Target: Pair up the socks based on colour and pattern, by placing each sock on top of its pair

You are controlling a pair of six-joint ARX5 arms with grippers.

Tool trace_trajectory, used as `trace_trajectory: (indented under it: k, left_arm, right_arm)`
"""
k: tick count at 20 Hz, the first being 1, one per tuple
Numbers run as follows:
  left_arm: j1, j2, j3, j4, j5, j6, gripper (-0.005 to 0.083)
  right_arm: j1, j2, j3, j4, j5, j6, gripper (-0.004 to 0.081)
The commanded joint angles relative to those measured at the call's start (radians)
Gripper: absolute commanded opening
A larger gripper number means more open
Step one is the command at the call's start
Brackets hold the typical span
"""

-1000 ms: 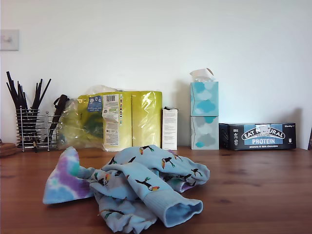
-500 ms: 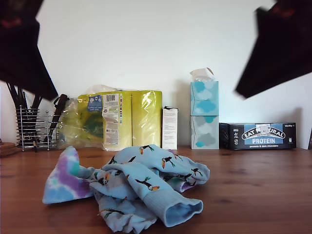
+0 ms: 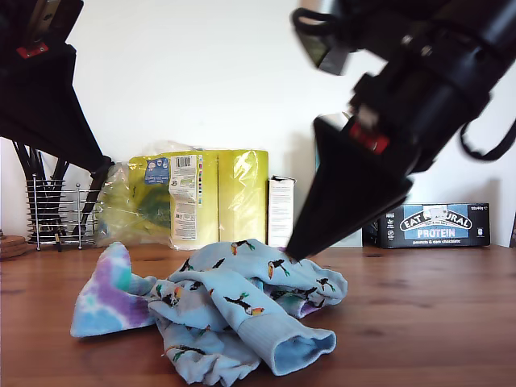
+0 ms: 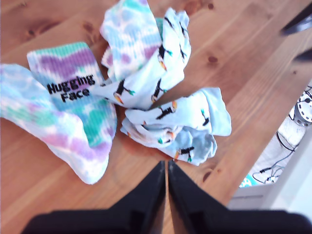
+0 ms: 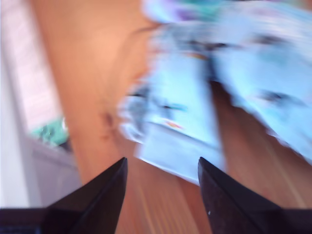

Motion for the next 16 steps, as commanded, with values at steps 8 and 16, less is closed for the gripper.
trace_trajectory:
  k: [8, 16]
  left_arm:
    - [-0.002, -0.002, -0.017, 0.002, 0.003, 0.005, -0.0024]
    - [-0.002, -0.002, -0.017, 0.002, 0.003, 0.005, -0.0024]
  right_arm:
    - [0.046, 0.19, 0.008, 0.137, 0.11, -0.026, 0.0485]
    - [0.047, 0.237, 0.037, 0.149, 0.154, 0.001, 0.0006]
